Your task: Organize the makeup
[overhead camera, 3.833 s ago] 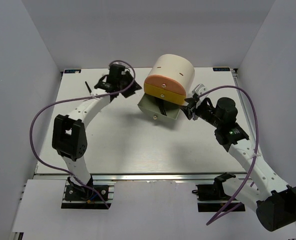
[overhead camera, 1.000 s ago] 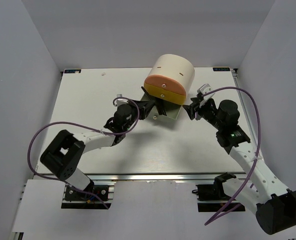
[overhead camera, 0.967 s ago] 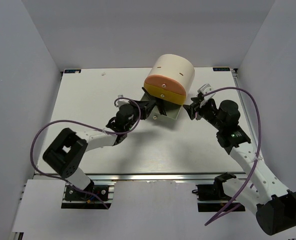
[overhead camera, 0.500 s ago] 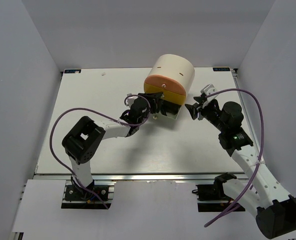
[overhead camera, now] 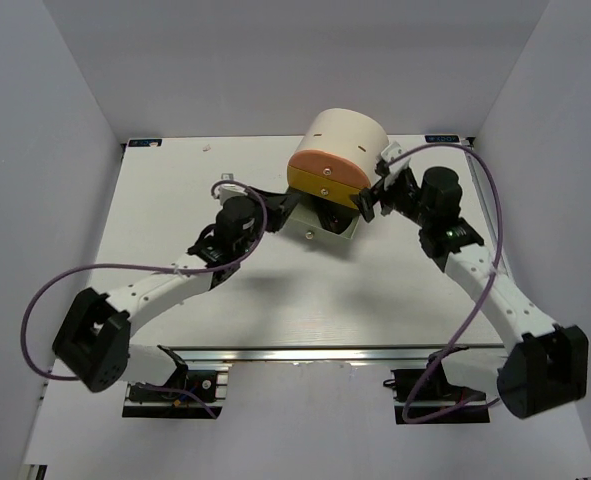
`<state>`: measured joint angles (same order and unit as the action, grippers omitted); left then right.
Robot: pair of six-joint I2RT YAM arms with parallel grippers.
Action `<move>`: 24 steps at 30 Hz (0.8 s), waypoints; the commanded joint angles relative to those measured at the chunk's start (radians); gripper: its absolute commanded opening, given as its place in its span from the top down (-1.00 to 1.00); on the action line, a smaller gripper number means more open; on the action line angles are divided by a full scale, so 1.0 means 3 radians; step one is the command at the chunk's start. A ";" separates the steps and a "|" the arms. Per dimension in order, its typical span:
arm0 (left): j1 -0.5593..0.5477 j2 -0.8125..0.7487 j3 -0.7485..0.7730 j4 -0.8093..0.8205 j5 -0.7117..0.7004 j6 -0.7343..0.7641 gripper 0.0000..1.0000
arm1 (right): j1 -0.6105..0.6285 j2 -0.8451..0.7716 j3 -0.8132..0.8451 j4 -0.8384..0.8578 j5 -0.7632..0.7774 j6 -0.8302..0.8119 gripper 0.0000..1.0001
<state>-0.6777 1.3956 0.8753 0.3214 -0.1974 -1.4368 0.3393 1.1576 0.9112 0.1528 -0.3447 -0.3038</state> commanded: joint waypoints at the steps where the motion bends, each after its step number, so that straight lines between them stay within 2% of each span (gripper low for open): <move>1: 0.0137 -0.0295 -0.0573 -0.0841 0.0090 0.0091 0.44 | -0.0016 0.0302 0.0429 0.0263 0.0029 -0.0163 -0.79; 2: 0.0203 -0.0382 -0.0748 -0.0649 0.0212 -0.0137 0.35 | -0.0016 0.0466 0.0592 0.0263 0.0049 -0.0189 -0.79; 4: 0.0295 -0.0362 -0.1116 -0.0464 0.0386 -0.0353 0.33 | -0.0016 0.0615 0.0741 0.0237 0.0080 -0.0240 -0.79; 5: 0.0311 -0.0236 -0.1184 -0.0230 0.0569 -0.0415 0.33 | -0.0021 0.0676 0.0812 0.0212 0.0075 -0.0260 -0.79; 7: 0.0331 -0.0016 -0.1174 -0.0126 0.0790 -0.0416 0.35 | -0.0021 0.0825 0.0976 0.0171 0.0029 -0.0281 -0.79; 12: 0.0347 0.1011 -0.0541 0.0130 0.1301 -0.0196 0.44 | -0.0016 0.0983 0.1104 0.0176 0.0085 -0.0204 -0.78; 15: 0.0347 0.1466 -0.0082 0.0324 0.1399 -0.0211 0.49 | -0.0016 0.0963 0.1094 0.0201 0.0142 -0.0122 -0.63; 16: 0.0352 0.1570 0.0067 0.0244 0.1425 -0.0191 0.54 | -0.0021 0.0948 0.1064 0.0207 0.0137 -0.0107 -0.55; 20: 0.0362 0.1969 0.0707 -0.0058 0.1466 -0.0094 0.57 | -0.0021 0.0815 0.0926 0.0268 0.0147 -0.0071 -0.49; 22: 0.0377 0.2127 0.0957 -0.0140 0.1471 -0.0063 0.54 | -0.0021 0.0744 0.0875 0.0273 0.0177 -0.0066 -0.50; 24: 0.0387 0.2215 0.1085 -0.0222 0.1471 -0.0038 0.35 | -0.0016 0.0672 0.0808 0.0278 0.0193 -0.0061 -0.50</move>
<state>-0.5747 2.0525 1.1271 0.2798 0.2214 -1.4693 0.3397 1.4197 1.1709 0.1833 -0.3069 -0.3397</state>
